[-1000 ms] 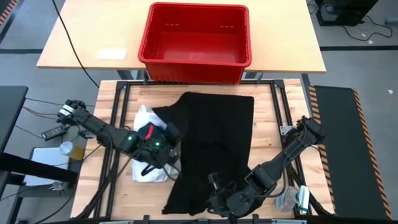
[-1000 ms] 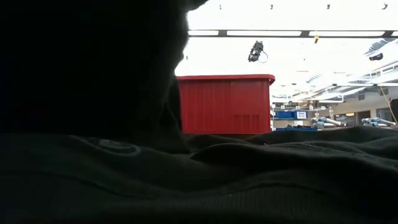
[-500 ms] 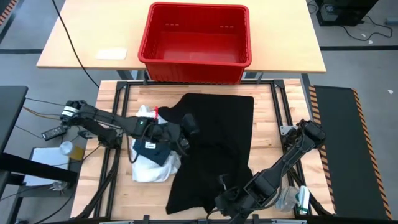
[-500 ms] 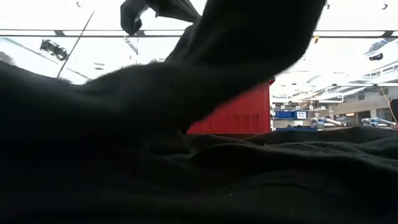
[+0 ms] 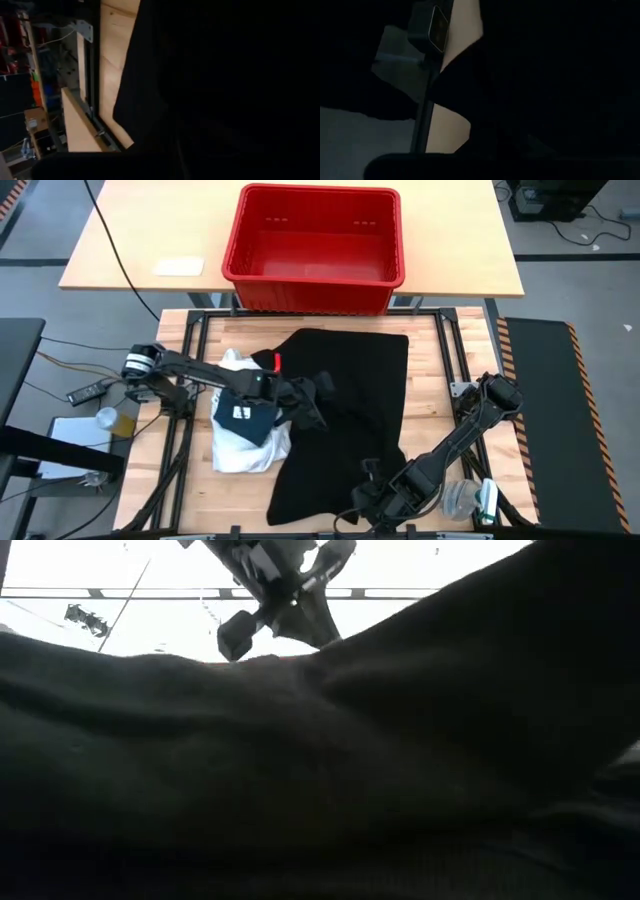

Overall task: Fold laundry
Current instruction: Fold the black shirt

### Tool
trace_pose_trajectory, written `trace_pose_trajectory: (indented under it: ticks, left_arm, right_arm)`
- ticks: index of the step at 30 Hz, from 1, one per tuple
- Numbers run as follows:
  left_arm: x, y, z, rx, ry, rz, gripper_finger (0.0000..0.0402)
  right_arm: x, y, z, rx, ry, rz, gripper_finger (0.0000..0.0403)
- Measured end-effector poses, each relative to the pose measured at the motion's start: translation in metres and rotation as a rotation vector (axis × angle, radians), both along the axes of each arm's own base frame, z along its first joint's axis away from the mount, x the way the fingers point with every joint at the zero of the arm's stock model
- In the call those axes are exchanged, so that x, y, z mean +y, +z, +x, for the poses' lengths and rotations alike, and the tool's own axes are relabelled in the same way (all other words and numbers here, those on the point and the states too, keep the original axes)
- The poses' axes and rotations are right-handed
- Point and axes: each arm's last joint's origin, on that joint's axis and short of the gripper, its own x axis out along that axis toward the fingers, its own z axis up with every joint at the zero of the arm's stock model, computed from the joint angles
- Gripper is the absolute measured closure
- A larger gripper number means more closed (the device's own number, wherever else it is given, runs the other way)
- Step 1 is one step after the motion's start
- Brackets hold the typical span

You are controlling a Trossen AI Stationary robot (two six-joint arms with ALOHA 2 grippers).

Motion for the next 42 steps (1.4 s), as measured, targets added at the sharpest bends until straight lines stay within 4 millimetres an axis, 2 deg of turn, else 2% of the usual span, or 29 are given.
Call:
trace_pose_trajectory:
  ticks: [4, 8, 11, 13, 16, 23, 27, 33, 36, 42]
  left_arm:
    - [-0.001, -0.014, 0.009, -0.009, 0.049, -0.056, 0.033]
    - [0.002, -0.024, 0.011, 0.005, 0.162, -0.099, 0.0275]
    - [0.006, -0.018, 0.006, -0.019, 0.294, -0.012, 0.0239]
    - [0.01, -0.011, -0.004, 0.003, 0.349, 0.001, 0.0227]
    - [0.022, -0.006, -0.018, 0.055, 0.449, -0.069, 0.0223]
    - [0.064, -0.02, -0.044, 0.319, 0.664, -0.227, 0.024]
    - [0.075, -0.02, -0.047, 0.319, 0.727, -0.273, 0.0245]
    - [0.079, -0.012, -0.059, 0.369, 0.74, -0.262, 0.0246]
    - [0.09, -0.012, -0.064, 0.39, 0.793, -0.287, 0.0246]
    - [0.107, -0.016, -0.061, 0.356, 0.834, -0.356, 0.0246]
  right_arm:
    - [-0.001, -0.003, -0.001, 0.014, -0.035, 0.01, 0.039]
    - [-0.001, -0.003, 0.0, -0.005, -0.074, 0.013, 0.039]
    - [-0.002, -0.003, 0.0, -0.012, -0.101, 0.0, 0.039]
    - [-0.002, -0.003, 0.0, -0.014, -0.102, -0.002, 0.039]
    - [-0.003, -0.003, 0.001, -0.04, -0.121, -0.029, 0.039]
    - [-0.004, -0.003, 0.001, -0.071, -0.142, -0.061, 0.039]
    - [-0.005, -0.002, 0.002, -0.081, -0.15, -0.07, 0.039]
    - [-0.005, -0.002, 0.002, -0.085, -0.153, -0.079, 0.039]
    - [-0.006, -0.002, 0.002, -0.1, -0.159, -0.101, 0.039]
    - [-0.006, -0.002, 0.002, -0.111, -0.165, -0.112, 0.039]
